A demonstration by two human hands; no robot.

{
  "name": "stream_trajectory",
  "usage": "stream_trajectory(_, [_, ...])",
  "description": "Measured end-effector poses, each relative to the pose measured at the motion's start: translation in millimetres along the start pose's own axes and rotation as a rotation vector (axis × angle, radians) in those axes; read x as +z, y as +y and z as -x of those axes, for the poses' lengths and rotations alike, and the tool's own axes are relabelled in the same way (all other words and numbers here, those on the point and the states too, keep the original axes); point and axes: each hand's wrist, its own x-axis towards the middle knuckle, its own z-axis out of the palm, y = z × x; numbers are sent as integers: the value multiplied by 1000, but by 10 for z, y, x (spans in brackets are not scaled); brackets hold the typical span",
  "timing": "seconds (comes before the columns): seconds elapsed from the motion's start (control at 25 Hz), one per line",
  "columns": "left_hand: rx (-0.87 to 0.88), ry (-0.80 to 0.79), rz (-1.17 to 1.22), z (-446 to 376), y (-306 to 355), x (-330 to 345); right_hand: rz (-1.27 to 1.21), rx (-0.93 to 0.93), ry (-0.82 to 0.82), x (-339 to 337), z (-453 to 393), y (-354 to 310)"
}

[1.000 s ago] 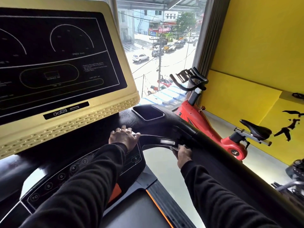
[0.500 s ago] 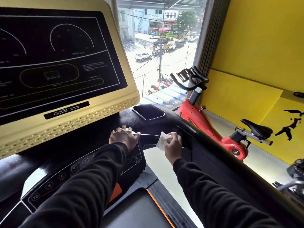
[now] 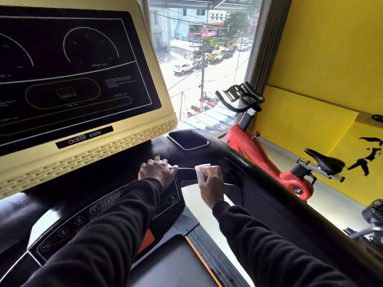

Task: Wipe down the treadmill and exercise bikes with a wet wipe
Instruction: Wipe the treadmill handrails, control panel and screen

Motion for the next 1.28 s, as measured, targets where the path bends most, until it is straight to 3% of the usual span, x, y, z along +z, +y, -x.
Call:
stream_trajectory(0.12, [-6, 7, 2, 5, 8, -5, 25, -168, -96, 59, 54, -9])
stream_trajectory(0.24, [3, 8, 0, 18, 14, 0, 12, -230, -45, 3, 68, 145])
stream_trajectory(0.44, [-1, 2, -4, 23, 6, -8, 122, 80, 60, -166, 37, 715])
stream_trajectory(0.6, [-4, 1, 1, 17, 11, -20, 141, 211, 50, -132, -27, 527])
stream_trajectory(0.8, [-1, 7, -16, 27, 17, -15, 107, -221, -119, 152, 117, 60])
stream_trajectory(0.88, [-1, 8, -13, 31, 15, -13, 153, -272, -189, 141, 140, 106])
stream_trajectory(1.08, [-2, 6, -3, 19, 11, -8, 231, -16, 48, -64, 90, 572])
stream_trajectory(1.2, [2, 2, -8, 16, 14, -10, 235, 159, 66, -138, 12, 609])
stream_trajectory(1.28, [1, 0, -5, 13, 16, -15, 324, 179, 75, -88, 22, 411])
